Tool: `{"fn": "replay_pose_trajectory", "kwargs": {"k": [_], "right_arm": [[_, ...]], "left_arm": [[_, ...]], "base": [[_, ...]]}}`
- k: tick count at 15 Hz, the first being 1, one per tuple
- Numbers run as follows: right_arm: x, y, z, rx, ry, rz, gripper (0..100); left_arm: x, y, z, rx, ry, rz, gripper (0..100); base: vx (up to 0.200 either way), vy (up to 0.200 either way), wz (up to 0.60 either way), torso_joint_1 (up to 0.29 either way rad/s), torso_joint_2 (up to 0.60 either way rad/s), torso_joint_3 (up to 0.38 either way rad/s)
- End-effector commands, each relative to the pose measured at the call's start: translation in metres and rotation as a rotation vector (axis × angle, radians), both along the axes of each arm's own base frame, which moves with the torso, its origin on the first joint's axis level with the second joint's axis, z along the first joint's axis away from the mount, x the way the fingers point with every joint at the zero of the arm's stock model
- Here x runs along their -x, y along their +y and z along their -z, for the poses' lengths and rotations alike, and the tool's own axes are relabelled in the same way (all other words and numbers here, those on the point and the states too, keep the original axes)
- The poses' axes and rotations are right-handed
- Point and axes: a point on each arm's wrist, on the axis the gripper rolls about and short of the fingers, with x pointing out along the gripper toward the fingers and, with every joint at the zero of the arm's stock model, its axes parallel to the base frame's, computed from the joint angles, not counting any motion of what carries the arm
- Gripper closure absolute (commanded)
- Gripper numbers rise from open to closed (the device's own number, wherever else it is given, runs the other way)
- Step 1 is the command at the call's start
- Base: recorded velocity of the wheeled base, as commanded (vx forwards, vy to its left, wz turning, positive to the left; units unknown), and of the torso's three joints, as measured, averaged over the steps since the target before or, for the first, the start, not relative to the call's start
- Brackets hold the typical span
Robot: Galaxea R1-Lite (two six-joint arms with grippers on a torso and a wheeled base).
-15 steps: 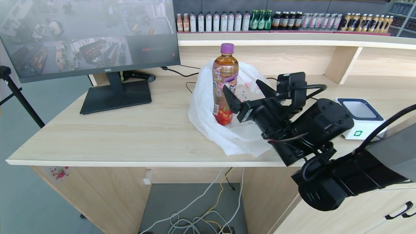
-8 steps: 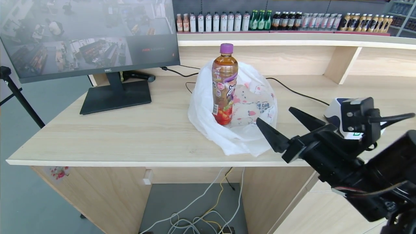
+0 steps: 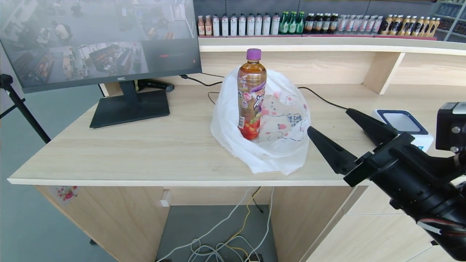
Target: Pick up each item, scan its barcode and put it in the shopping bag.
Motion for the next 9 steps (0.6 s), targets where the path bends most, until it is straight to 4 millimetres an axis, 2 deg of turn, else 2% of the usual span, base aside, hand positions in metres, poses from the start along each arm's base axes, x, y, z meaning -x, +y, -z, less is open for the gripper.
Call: {"fn": "replay_pose_trajectory", "kwargs": {"k": [1, 9], "right_arm": [[-0.0204, 0.0003, -0.0008, -0.017, 0.005, 0.043, 0], [-0.0214, -0.0047, -0.0009, -0.025, 0.01, 0.057, 0]], "left_arm": [[0.0, 0.0, 0.0, 0.001, 0.0, -0.001, 0], [0.0, 0.0, 0.0, 0.001, 0.0, -0.001, 0]], "base": [[0.0, 0.0, 0.0, 0.0, 0.0, 0.0], [0.0, -0.2, 0.0, 0.004, 0.0, 0.001]]}}
